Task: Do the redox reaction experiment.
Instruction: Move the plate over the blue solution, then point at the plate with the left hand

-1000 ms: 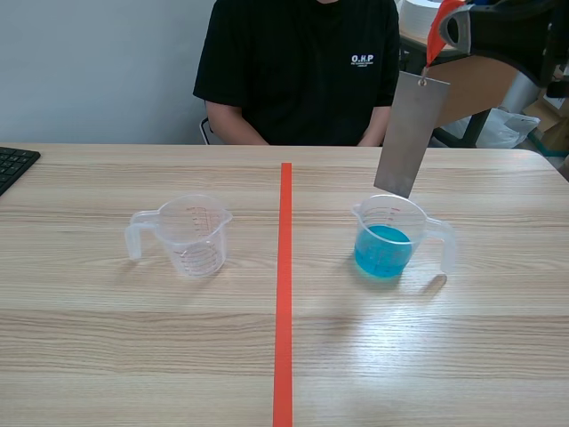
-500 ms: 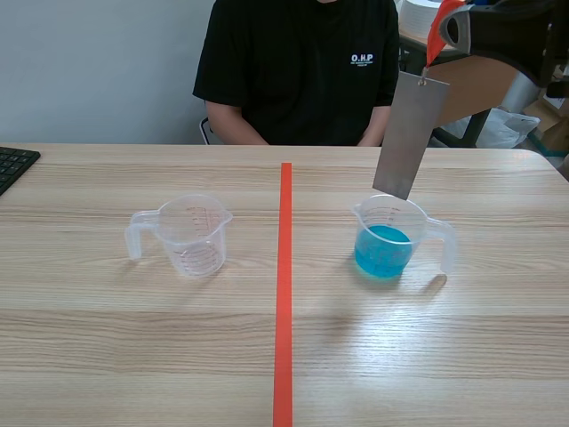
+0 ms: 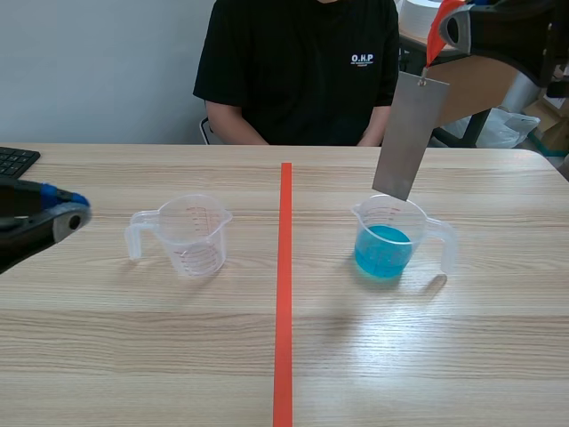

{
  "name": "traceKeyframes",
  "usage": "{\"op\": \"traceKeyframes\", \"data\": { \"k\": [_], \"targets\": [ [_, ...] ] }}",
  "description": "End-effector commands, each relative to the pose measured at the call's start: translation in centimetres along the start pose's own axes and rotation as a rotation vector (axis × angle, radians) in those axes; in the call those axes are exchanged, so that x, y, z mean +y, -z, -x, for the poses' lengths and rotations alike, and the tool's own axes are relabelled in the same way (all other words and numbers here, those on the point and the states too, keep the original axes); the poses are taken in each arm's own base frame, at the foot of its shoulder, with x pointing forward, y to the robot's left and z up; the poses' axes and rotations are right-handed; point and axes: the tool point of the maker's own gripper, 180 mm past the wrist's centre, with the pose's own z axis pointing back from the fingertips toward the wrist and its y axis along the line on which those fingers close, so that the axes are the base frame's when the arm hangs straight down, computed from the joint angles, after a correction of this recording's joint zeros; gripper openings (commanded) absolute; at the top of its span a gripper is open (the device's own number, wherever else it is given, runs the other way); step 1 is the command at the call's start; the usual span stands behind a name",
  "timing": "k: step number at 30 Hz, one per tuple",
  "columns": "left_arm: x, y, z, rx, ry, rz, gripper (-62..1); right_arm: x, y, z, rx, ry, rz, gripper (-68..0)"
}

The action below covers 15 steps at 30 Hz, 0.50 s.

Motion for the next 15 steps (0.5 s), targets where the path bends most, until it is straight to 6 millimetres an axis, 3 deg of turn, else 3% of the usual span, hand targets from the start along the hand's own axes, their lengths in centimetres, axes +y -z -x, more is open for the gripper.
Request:
{"op": "traceKeyframes", "data": {
  "k": [1,7,15],
  "targets": [
    [0.2,1.1,-1.1,-0.051,0.010,0.002,-56.2,-0.3,-0.2,-1.3,-0.034,-0.018,0.000,-66.0],
    [0.5,5.9,-2.0,-0.068,0.068,0.015,-56.2,-0.2,-0.1,-1.3,-0.041,-0.013,0.000,-66.0],
    [0.7,12.3,-1.6,-0.076,0.104,-0.021,-56.2,-0.2,-0.1,-1.3,-0.041,-0.014,0.000,-66.0]
  ]
}}
